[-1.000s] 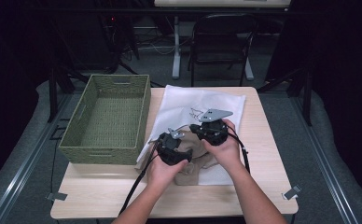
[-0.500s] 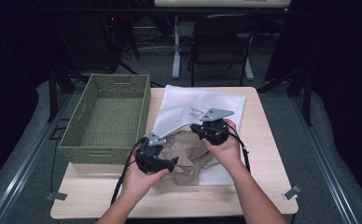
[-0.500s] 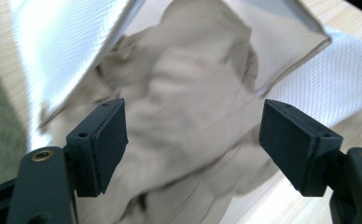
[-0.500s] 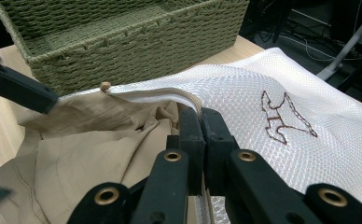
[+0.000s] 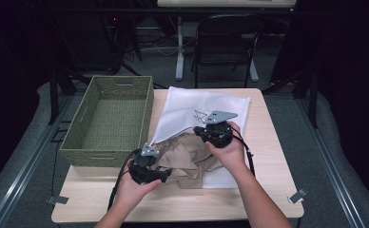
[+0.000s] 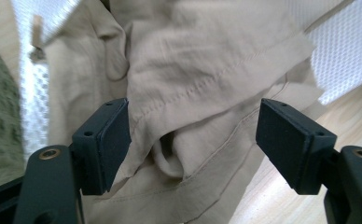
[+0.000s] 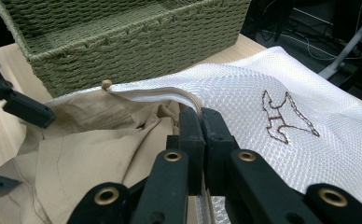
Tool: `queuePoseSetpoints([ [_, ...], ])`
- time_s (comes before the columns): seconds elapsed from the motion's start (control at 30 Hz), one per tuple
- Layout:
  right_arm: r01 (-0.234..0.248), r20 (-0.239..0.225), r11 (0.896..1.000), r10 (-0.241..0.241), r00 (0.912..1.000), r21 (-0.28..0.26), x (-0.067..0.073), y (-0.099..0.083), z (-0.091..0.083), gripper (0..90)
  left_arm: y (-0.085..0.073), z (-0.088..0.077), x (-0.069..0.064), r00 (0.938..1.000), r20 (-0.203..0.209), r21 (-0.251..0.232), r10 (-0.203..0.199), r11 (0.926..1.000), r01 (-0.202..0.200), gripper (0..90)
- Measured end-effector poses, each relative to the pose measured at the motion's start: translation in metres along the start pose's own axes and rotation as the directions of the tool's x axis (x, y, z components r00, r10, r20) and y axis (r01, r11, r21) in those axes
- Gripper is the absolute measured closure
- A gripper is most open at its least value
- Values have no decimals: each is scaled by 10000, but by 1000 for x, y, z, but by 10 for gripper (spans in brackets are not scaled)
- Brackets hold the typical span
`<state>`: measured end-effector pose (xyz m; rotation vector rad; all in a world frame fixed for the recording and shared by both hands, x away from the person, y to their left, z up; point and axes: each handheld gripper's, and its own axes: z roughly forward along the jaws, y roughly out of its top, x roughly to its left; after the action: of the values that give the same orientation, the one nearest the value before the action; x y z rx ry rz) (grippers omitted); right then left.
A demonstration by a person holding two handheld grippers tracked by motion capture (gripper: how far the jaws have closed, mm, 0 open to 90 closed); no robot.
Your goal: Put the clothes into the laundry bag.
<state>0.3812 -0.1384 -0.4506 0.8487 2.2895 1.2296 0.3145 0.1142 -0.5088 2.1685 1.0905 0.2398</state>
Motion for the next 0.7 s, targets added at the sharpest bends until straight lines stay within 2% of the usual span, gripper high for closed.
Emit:
queuePoseSetpoints([
  [0.03,25,5,10000,-25,10000,20,0,0,0,884,-1,5,-1,9997,108,238,196,9995,-199,259],
  [0.2,50,-2,10000,-50,10000,45,1,0,0,884,-6,21,-2,9995,53,536,301,9981,-304,267],
  [0.4,99,-20,9999,-99,9999,50,3,-1,2,884,-13,31,2,9997,172,560,194,9982,-204,419],
  [0.5,134,-4,9999,-134,9999,93,3,-1,2,884,-16,34,4,9997,138,498,193,9986,-199,453],
  [0.57,133,0,9999,-133,9999,89,4,-1,2,884,-17,35,4,9990,185,482,399,9980,-408,468],
  [0.7,140,10,9999,-140,9999,80,4,-1,2,884,-20,36,4,9991,76,428,406,9982,-409,485],
])
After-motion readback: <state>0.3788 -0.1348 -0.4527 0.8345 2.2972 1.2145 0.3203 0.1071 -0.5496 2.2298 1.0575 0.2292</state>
